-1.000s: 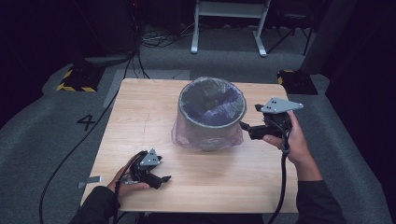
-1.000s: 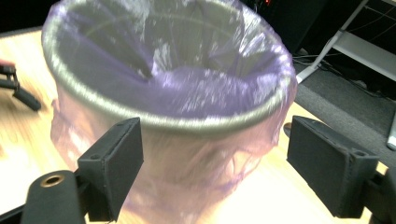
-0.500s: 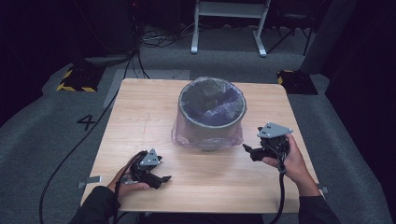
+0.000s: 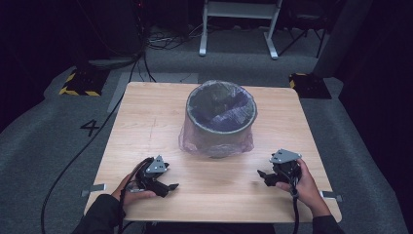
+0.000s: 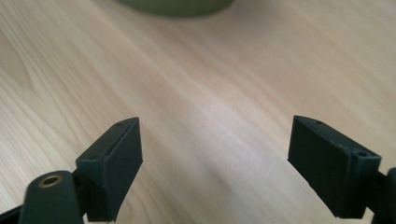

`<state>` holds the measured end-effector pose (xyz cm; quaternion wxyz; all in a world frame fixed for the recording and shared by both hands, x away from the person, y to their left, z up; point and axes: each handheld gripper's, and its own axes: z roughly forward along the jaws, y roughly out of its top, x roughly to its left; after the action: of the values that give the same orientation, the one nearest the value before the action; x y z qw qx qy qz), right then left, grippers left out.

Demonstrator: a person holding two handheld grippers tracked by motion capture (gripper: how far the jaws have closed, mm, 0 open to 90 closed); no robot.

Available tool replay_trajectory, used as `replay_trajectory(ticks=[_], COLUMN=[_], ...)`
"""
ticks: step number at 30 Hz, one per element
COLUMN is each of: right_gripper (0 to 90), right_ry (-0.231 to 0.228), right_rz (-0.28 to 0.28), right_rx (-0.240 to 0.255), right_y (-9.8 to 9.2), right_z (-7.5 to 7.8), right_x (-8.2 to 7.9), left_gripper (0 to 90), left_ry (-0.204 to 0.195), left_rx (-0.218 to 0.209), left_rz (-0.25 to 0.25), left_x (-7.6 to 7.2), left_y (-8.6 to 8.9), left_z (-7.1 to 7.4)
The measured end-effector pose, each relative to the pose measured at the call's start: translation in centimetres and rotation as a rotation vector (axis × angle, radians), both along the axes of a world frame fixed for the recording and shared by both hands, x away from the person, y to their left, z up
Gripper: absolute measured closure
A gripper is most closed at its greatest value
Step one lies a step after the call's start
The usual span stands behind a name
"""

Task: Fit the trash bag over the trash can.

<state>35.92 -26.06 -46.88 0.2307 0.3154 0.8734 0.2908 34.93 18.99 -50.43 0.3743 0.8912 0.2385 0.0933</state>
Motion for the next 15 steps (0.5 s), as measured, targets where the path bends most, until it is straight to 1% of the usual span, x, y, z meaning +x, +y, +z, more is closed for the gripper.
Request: replay_trajectory(ticks=[2,3,5,6,9,11,15], right_gripper=[17.6,17.8,17.9,17.9,18.1,18.3,16.7], right_ry=[0.008,0.014,0.048,0.051,0.052,0.061,0.06], right_rz=[-0.01,-0.013,-0.016,-0.023,-0.041,-0.05,-0.079], right_rx=[-0.011,-0.003,0.055,0.073,0.087,0.132,0.176], right_y=[-0.5,-0.8,-1.5,-1.8,-2.7,-3.4,-4.8], right_z=[-0.8,-1.1,-1.5,-1.8,-2.4,-2.8,-3.1], right_x=[-0.3,-0.5,-0.8,-1.1,-1.7,-2.1,-2.9], left_gripper=[14.7,14.7,14.6,14.6,14.7,14.7,14.5], left_ry=[-0.001,-0.001,-0.001,-0.001,-0.001,-0.001,-0.001], left_rx=[0.0,0.0,0.0,0.0,0.0,0.0,0.0], left_rz=[0.0,-0.001,0.0,-0.001,-0.001,-0.001,0.0], left_x=[0.0,0.0,0.0,0.0,0.0,0.1,0.1], left_y=[0.0,0.0,0.0,0.0,0.0,0.0,-0.1], left_z=[0.0,0.0,0.0,0.0,0.0,0.0,0.0])
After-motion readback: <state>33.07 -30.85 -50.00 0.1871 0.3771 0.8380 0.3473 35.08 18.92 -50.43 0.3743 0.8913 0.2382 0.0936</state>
